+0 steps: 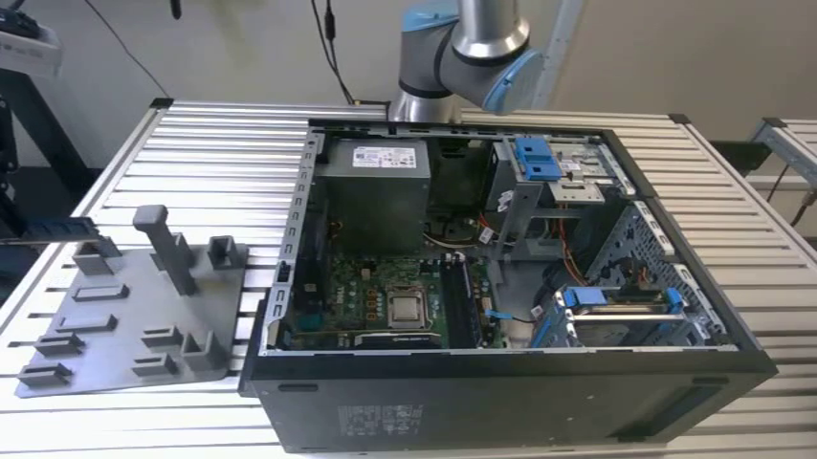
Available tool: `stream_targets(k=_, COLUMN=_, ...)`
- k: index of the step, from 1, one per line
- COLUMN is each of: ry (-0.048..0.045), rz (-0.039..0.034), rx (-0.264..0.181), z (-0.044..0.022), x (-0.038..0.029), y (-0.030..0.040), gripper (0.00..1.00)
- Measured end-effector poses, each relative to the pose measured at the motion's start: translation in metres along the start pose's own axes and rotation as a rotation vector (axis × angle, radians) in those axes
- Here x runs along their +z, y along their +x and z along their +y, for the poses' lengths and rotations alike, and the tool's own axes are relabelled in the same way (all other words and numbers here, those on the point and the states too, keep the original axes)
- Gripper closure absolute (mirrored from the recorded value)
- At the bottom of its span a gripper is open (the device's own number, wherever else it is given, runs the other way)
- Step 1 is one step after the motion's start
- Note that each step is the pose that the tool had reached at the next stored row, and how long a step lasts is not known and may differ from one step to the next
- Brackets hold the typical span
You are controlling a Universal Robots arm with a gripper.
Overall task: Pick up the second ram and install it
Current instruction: 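Pick up the second ram and move it above second insertion slot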
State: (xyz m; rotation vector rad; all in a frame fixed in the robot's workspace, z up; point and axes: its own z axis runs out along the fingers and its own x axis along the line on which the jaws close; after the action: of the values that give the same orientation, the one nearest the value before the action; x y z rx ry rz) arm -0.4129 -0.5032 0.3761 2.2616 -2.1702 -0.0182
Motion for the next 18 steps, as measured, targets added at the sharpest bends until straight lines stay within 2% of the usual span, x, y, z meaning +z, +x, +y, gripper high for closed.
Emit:
stream_targets(k=14, ry=0.0, rz=-0.0006, rx=0.001, z=0.0005, x=-0.0218, y=-0.0002, gripper=0.86)
stream_targets(k=18, ry=0.0001, rz=-0.0031, rx=0.001, z=0.0004, x=-0.0241, y=-0.0002, gripper=0.86)
